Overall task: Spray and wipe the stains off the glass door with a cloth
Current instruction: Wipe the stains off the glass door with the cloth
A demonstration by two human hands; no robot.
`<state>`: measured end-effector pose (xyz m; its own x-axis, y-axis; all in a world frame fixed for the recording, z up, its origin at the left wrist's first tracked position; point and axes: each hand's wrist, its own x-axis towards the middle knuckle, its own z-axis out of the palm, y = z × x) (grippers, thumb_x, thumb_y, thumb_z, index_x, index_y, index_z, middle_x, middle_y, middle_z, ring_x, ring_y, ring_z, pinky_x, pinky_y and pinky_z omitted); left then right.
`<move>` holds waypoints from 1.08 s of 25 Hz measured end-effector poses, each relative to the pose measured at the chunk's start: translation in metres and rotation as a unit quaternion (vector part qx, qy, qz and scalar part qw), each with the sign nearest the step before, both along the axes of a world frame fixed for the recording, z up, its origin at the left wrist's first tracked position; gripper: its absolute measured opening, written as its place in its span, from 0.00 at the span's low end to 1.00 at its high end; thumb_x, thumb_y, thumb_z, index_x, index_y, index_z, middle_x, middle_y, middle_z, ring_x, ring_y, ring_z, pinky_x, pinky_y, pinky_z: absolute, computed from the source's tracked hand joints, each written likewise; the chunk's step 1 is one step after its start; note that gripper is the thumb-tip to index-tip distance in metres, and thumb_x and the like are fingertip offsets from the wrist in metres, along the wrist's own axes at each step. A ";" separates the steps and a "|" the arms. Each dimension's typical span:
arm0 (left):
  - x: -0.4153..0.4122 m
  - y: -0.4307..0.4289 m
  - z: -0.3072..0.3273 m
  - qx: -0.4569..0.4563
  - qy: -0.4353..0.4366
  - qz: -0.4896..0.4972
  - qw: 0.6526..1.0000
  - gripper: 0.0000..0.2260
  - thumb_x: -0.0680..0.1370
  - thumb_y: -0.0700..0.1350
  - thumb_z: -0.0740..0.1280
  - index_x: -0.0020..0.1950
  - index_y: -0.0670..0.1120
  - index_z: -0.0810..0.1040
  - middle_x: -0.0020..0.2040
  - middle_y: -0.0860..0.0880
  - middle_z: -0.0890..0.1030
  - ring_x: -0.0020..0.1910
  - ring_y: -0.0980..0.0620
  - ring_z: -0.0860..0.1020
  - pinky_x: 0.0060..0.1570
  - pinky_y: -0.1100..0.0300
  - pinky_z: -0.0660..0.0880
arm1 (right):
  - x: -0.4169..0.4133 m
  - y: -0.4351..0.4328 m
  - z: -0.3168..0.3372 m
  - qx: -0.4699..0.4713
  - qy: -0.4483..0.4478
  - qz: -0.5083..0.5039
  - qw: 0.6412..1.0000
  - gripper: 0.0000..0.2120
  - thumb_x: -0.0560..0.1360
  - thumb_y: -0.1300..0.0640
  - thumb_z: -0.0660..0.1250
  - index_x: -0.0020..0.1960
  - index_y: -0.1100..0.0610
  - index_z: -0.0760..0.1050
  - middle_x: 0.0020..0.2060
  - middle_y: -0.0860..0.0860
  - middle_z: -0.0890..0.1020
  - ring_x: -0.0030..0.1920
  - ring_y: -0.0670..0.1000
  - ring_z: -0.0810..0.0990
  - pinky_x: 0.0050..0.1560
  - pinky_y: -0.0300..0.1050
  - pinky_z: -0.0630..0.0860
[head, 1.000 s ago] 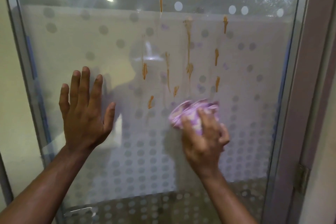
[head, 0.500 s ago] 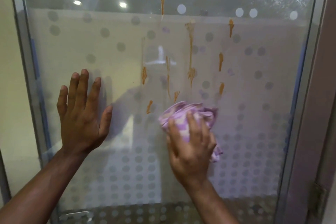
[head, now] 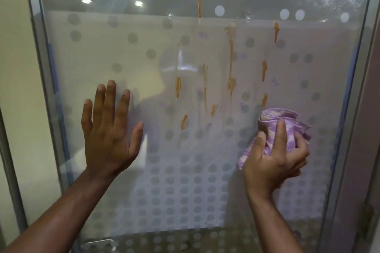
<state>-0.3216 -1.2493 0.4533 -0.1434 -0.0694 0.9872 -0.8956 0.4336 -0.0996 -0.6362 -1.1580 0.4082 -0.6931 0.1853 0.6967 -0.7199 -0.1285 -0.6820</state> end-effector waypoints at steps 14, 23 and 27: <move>0.002 0.002 0.001 0.008 -0.003 -0.003 1.000 0.33 0.87 0.58 0.56 0.88 0.44 0.56 0.88 0.39 0.54 0.88 0.38 0.53 0.85 0.34 0.53 | 0.055 -0.006 -0.003 0.048 0.224 -0.026 0.973 0.21 0.79 0.54 0.72 0.72 0.47 0.77 0.69 0.60 0.77 0.65 0.64 0.77 0.61 0.60 0.71; 0.014 0.015 0.021 -0.005 0.005 -0.037 0.999 0.27 0.84 0.57 0.60 0.80 0.44 0.72 0.84 0.39 0.66 0.83 0.36 0.65 0.76 0.38 0.63 | 0.104 -0.014 0.027 0.014 0.080 0.043 0.996 0.25 0.77 0.50 0.73 0.71 0.59 0.76 0.64 0.63 0.78 0.61 0.62 0.74 0.60 0.58 0.71; 0.031 0.009 0.033 -0.012 0.009 -0.020 1.000 0.28 0.85 0.56 0.60 0.81 0.43 0.70 0.86 0.37 0.62 0.85 0.34 0.61 0.79 0.38 0.59 | 0.144 -0.018 0.006 0.104 0.292 0.036 0.950 0.25 0.74 0.51 0.74 0.69 0.54 0.78 0.64 0.59 0.80 0.61 0.62 0.77 0.55 0.56 0.72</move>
<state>-0.2909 -1.2403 0.4864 -0.1269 -0.0408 0.9911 -0.8790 0.4676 -0.0933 -0.4919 -1.1760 0.4137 -0.1827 -0.0317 0.9827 -0.9779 -0.0978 -0.1850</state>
